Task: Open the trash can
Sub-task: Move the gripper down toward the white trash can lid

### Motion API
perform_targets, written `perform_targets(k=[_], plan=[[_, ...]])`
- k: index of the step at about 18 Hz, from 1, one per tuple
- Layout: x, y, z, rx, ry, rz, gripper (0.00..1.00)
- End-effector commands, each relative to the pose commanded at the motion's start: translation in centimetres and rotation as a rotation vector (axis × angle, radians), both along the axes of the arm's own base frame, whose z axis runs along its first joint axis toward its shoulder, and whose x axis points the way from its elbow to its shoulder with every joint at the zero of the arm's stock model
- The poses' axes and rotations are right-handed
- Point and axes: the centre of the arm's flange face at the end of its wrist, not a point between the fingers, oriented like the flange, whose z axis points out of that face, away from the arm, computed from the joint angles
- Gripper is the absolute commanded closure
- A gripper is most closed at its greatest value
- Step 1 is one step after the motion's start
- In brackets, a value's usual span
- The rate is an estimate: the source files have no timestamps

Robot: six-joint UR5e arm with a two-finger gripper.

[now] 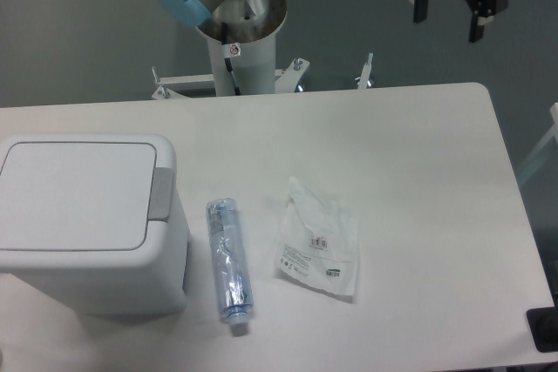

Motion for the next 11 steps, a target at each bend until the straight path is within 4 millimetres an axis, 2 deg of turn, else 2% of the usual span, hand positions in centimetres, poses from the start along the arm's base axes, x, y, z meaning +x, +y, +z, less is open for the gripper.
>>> perform_targets(k=[4, 11], plan=[[0.4, 0.4, 0.1, 0.018, -0.014, 0.040, 0.00], [4.2, 7.6, 1.0, 0.308, -0.242, 0.447, 0.00]])
